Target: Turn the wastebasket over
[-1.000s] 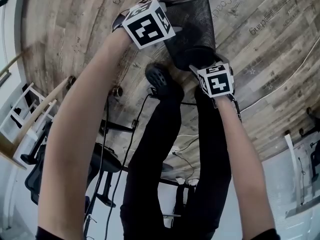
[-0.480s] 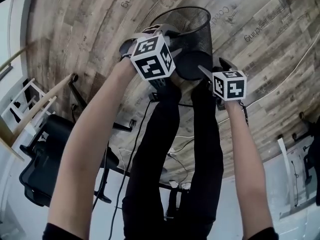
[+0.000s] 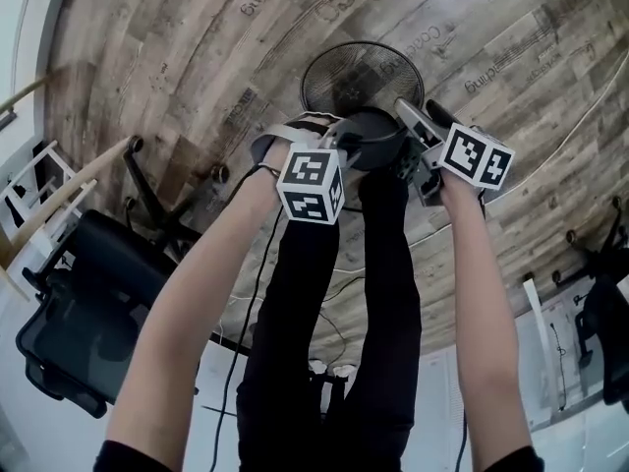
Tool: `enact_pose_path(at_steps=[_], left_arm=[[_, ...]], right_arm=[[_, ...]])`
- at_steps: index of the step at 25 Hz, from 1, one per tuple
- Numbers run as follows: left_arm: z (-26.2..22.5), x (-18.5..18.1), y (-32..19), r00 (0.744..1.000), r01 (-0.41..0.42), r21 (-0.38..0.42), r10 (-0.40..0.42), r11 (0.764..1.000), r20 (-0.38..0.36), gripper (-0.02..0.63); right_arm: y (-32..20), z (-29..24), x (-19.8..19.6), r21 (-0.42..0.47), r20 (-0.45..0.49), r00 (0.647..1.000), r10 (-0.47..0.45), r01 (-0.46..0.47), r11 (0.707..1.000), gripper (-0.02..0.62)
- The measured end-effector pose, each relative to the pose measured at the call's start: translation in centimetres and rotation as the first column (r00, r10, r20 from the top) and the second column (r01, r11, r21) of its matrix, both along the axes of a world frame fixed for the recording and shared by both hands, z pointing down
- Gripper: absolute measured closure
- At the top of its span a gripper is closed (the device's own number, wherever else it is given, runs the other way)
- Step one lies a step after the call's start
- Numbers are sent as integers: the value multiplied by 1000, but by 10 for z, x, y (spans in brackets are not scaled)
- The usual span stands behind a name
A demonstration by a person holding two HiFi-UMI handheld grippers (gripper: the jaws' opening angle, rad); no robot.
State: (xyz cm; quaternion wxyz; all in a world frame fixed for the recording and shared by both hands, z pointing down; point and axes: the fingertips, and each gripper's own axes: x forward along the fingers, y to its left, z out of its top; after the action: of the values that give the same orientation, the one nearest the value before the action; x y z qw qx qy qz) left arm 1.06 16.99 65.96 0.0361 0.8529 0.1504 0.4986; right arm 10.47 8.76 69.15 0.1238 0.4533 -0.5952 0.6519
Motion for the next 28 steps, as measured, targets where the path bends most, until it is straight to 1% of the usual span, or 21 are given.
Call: enact_pose_path(at_steps=[2, 4, 5, 7, 9, 11, 13, 15, 17, 19, 23, 26, 28], left_arm=[[-4, 1, 21, 999, -27, -17, 26, 1000, -21, 532], [-6, 1, 37, 999, -35, -42, 34, 999, -34, 546], [-6, 0, 43, 999, -33, -54, 31, 998, -37, 552], [-6, -3, 54, 999, -27, -67, 25, 997, -35, 558], [-5, -4, 62, 999, -31, -66, 30, 997, -27, 561], [-4, -3, 66, 997, -73, -37, 73, 997, -18, 565], [0, -4, 64, 991, -135, 26, 135, 990, -2, 563], [8, -8, 53, 986, -168, 94, 166, 981, 30, 568], [20, -16, 33, 978, -204, 161, 196, 966, 69, 571], [30, -22, 14, 969, -244, 202, 229, 948, 97, 571], [41, -23, -11, 959, -277, 220, 255, 935, 125, 571], [54, -28, -20, 947, -305, 235, 268, 923, 175, 569], [62, -31, -20, 939, -323, 230, 280, 918, 199, 569]], right_arm=[[15, 8, -4, -47, -8, 1000, -15, 14, 999, 209], [26, 11, -3, -54, -59, 997, -52, 49, 997, 385], [30, 10, -2, -46, -70, 995, -70, 67, 997, 385], [37, 7, -6, -35, -63, 993, -102, 100, 994, 395], [44, 6, -9, -28, -70, 984, -165, 164, 986, 400], [47, 5, -10, -12, -104, 967, -231, 231, 973, 409], [46, 2, -9, 21, -148, 954, -259, 265, 964, 419], [39, 1, -7, 54, -184, 949, -255, 268, 962, 431], [27, 4, -6, 76, -191, 954, -229, 247, 966, 443], [12, 7, -5, 97, -198, 958, -208, 230, 968, 449], [-13, 14, -6, 117, -236, 952, -194, 226, 967, 459], [-18, 21, -7, 93, -235, 951, -200, 227, 970, 462], [-16, 25, -7, 71, -241, 950, -199, 222, 972, 468]])
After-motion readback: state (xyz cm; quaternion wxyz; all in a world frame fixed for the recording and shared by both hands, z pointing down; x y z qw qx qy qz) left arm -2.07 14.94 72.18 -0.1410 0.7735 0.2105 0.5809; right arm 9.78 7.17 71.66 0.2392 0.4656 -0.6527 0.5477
